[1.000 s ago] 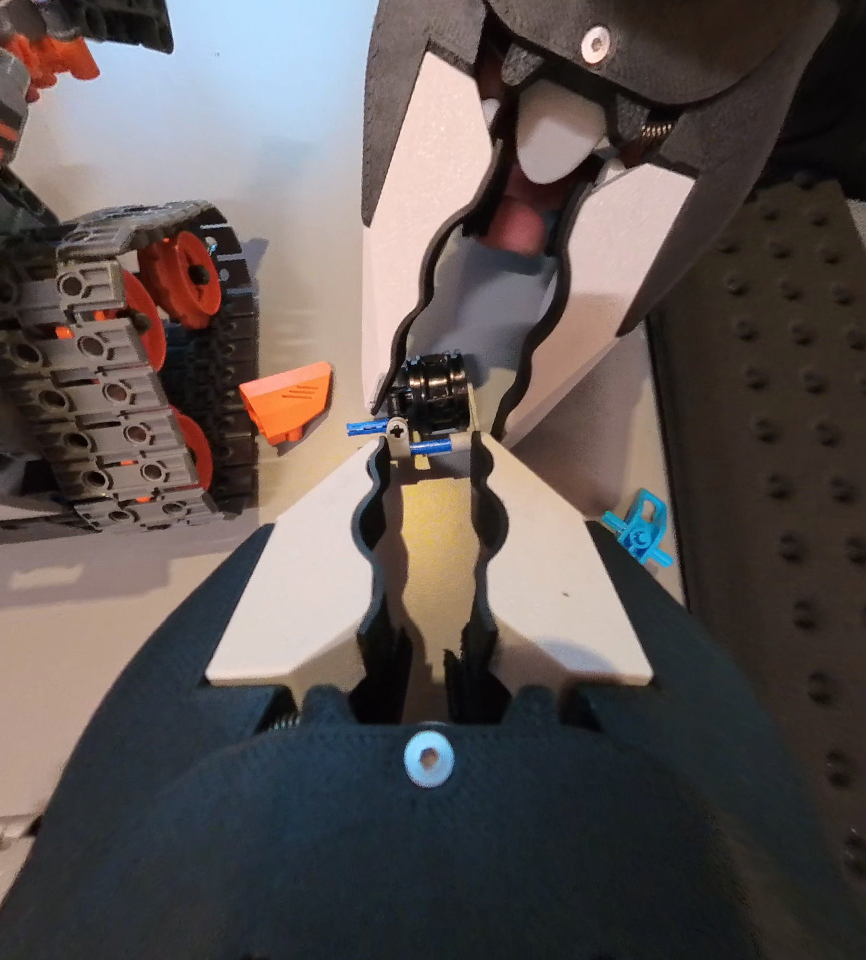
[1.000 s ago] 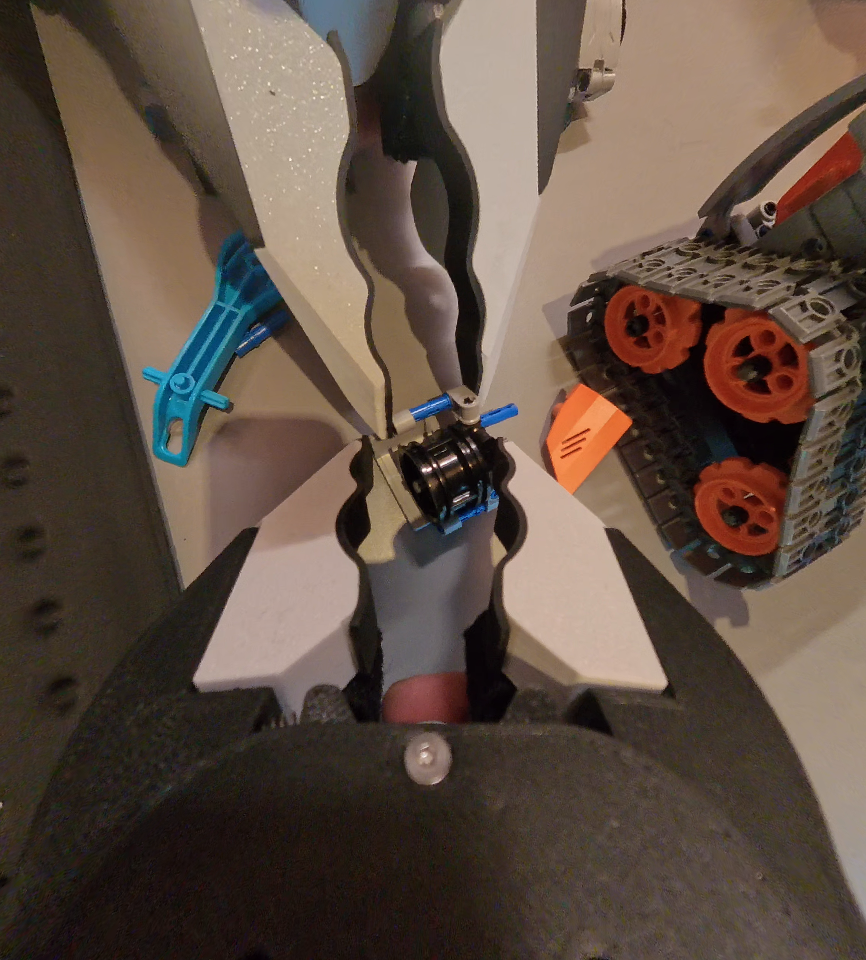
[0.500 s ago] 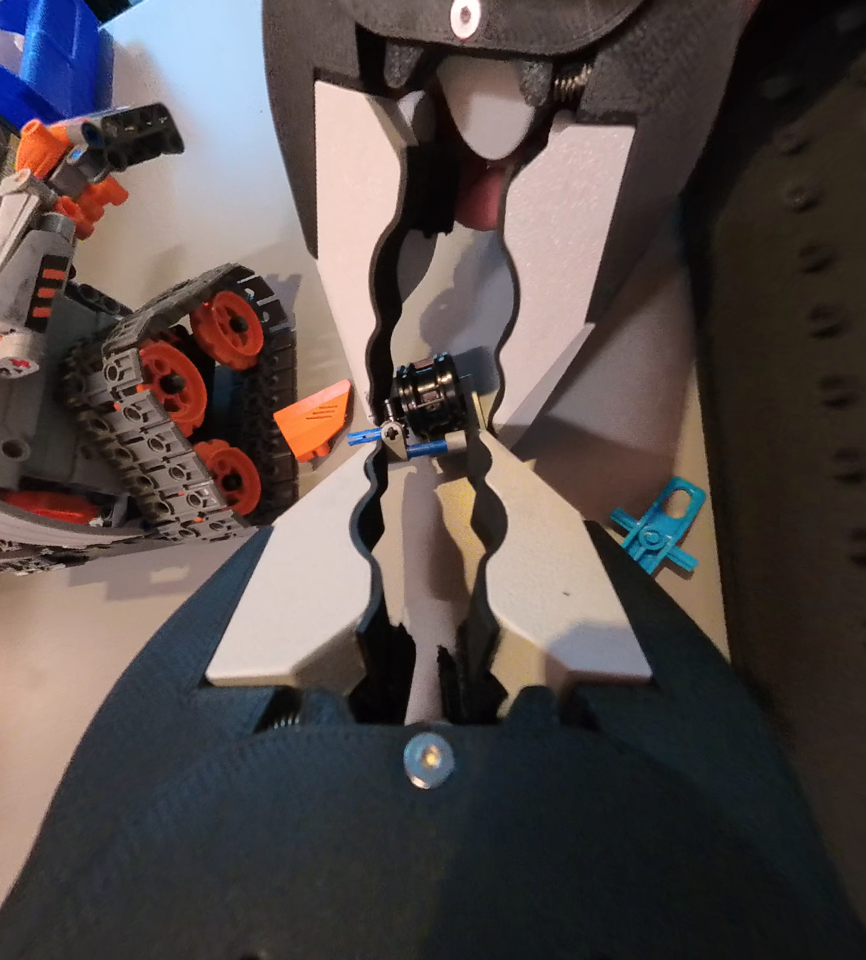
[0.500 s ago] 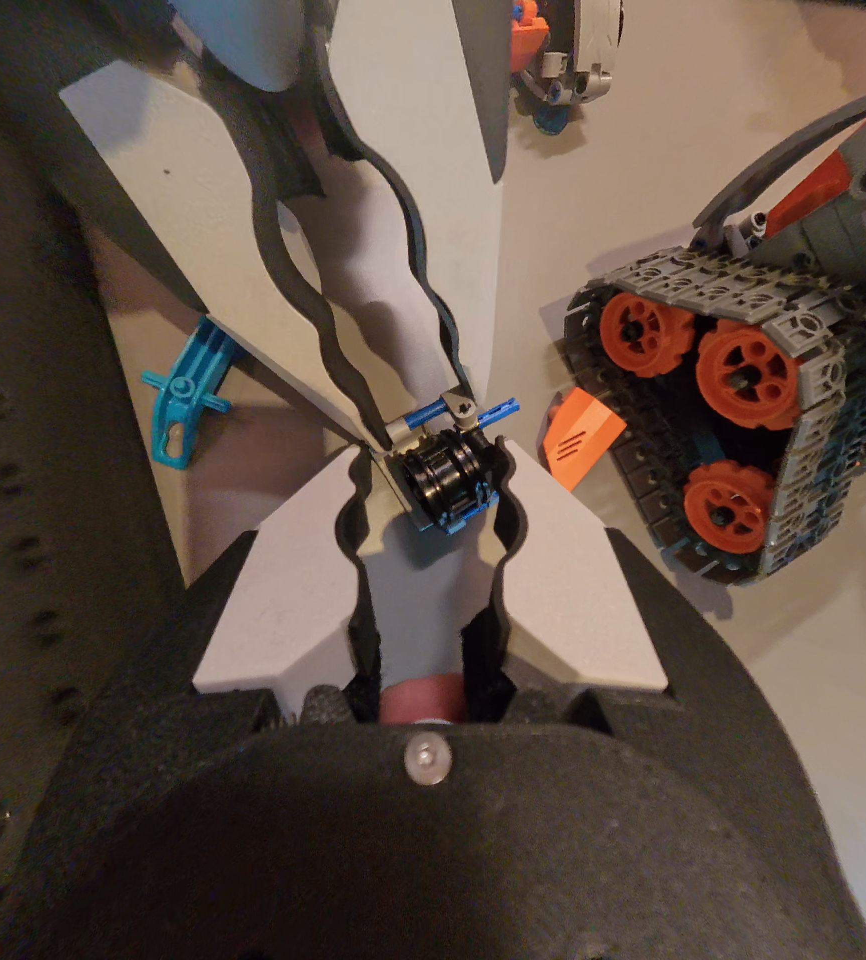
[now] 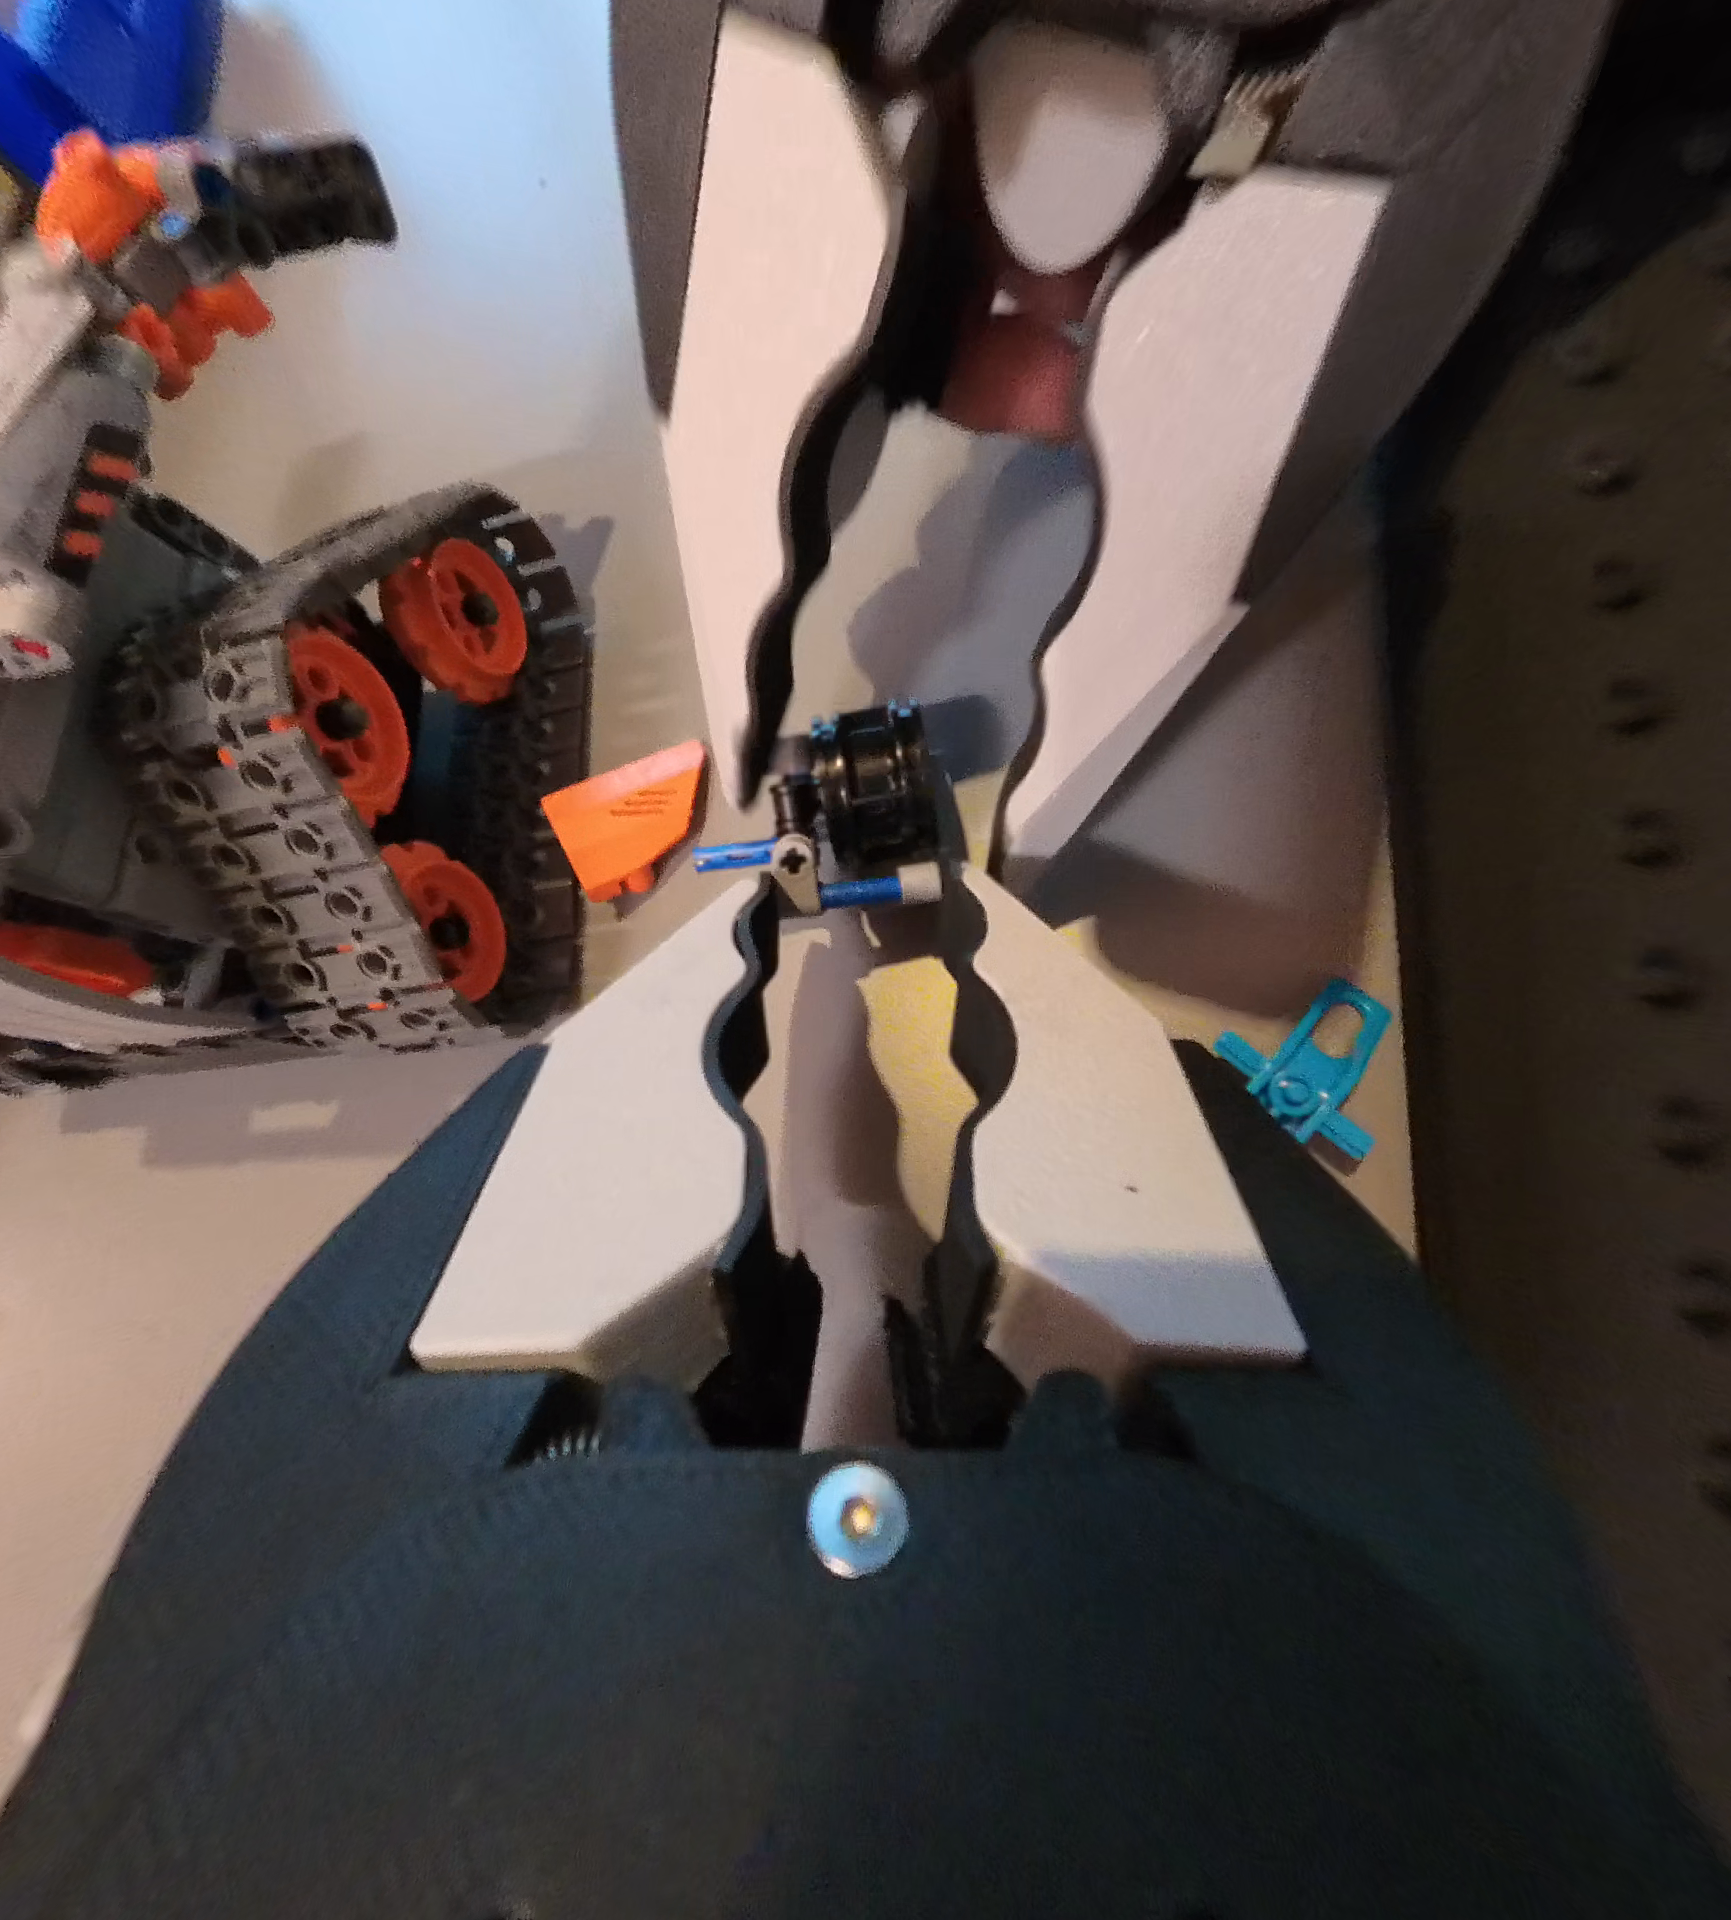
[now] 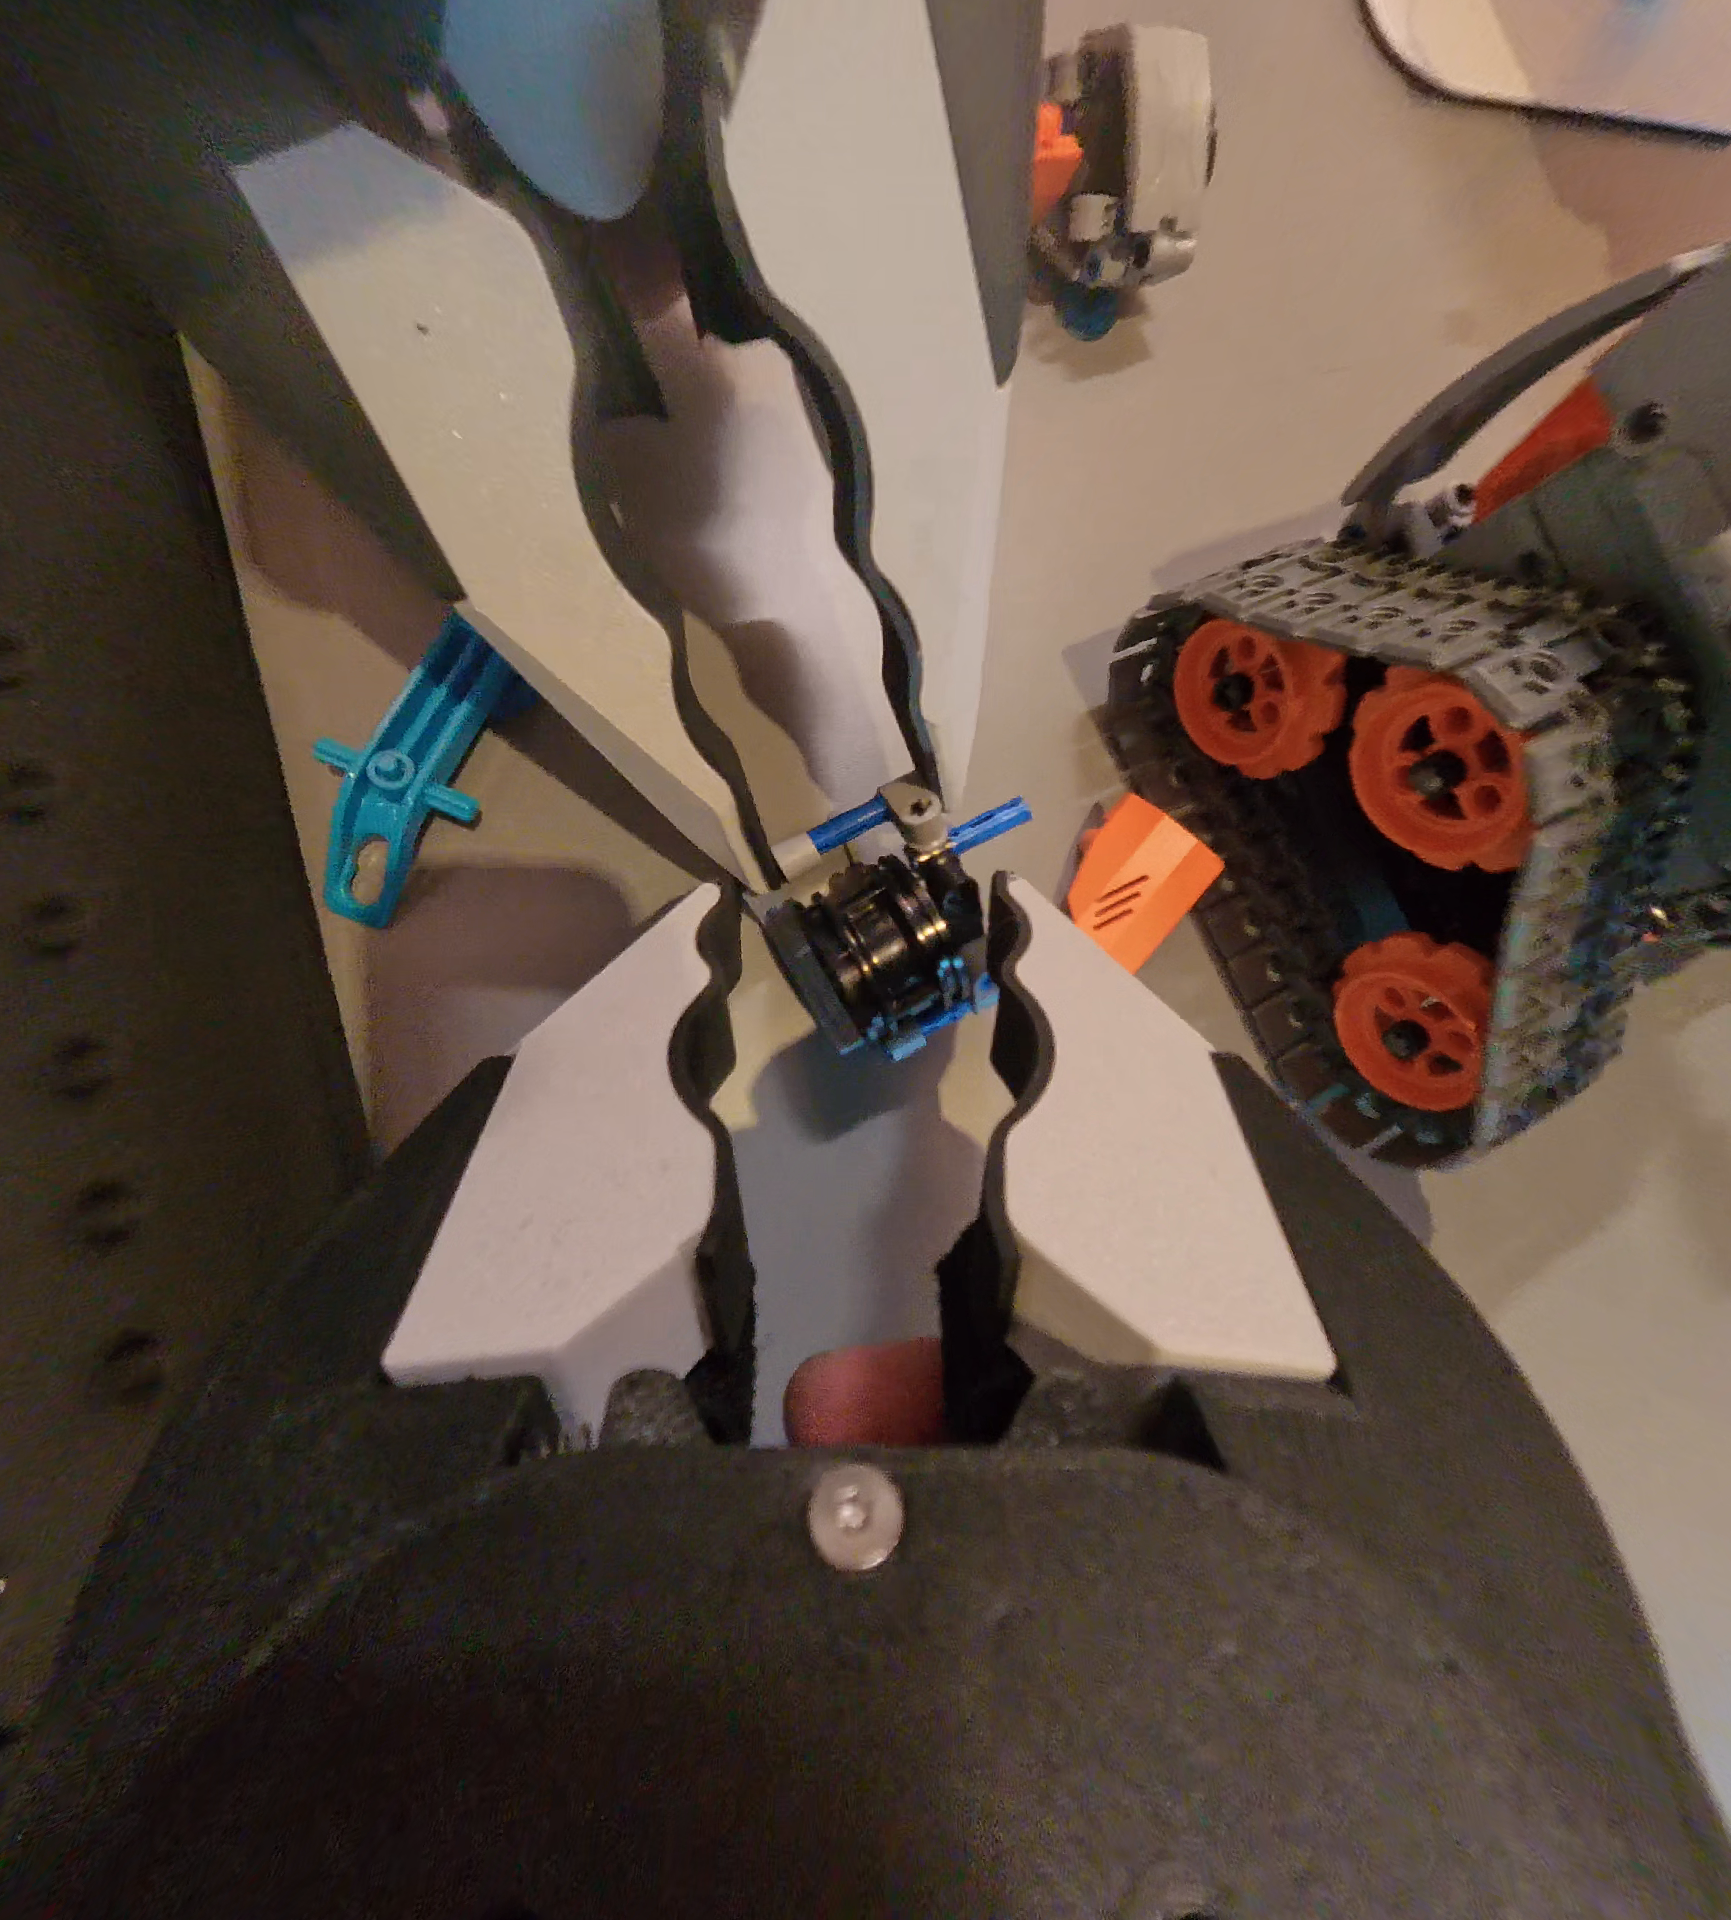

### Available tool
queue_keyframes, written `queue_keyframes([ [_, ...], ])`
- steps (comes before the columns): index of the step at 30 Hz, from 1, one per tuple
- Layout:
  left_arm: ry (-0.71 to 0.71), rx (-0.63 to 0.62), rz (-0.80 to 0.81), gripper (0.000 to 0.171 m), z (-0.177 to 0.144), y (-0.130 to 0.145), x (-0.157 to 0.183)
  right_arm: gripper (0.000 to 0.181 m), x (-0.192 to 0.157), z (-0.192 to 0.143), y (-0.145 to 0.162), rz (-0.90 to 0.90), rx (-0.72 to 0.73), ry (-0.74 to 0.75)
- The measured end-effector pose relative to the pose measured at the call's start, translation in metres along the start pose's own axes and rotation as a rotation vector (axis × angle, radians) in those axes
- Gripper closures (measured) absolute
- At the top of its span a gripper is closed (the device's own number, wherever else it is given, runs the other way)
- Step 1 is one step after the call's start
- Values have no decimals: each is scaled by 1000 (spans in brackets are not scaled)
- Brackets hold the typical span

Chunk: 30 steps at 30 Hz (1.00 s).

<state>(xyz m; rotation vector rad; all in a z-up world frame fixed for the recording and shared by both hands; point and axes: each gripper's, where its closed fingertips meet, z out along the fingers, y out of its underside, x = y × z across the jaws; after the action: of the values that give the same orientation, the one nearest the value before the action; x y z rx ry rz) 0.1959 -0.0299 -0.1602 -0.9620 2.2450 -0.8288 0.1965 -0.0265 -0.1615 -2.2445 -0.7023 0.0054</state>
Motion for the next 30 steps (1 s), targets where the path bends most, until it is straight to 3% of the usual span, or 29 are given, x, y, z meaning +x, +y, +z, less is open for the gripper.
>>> queue_keyframes([
  [2,43,7,-62,143,0,3,0,129,5,-9,-4,28,44,15],
  [8,109,22,-110,142,-7,-1,9,148,6,-26,-5,24,88,40],
  [12,276,-13,-159,140,-15,8,32,154,-1,-40,-3,42,142,64],
  [16,314,-15,-117,130,-31,7,33,154,-5,-53,-3,67,200,105],
  [21,237,-14,123,131,-29,7,28,163,-43,-44,-2,13,172,-38],
  [24,152,-18,308,134,-18,5,24,164,-50,-29,2,-4,93,-23],
  [28,151,-7,370,156,-9,7,31,171,-50,-22,-1,19,70,3],
  [30,147,-19,368,158,-6,9,32,173,-51,-21,-4,23,78,-8],
])
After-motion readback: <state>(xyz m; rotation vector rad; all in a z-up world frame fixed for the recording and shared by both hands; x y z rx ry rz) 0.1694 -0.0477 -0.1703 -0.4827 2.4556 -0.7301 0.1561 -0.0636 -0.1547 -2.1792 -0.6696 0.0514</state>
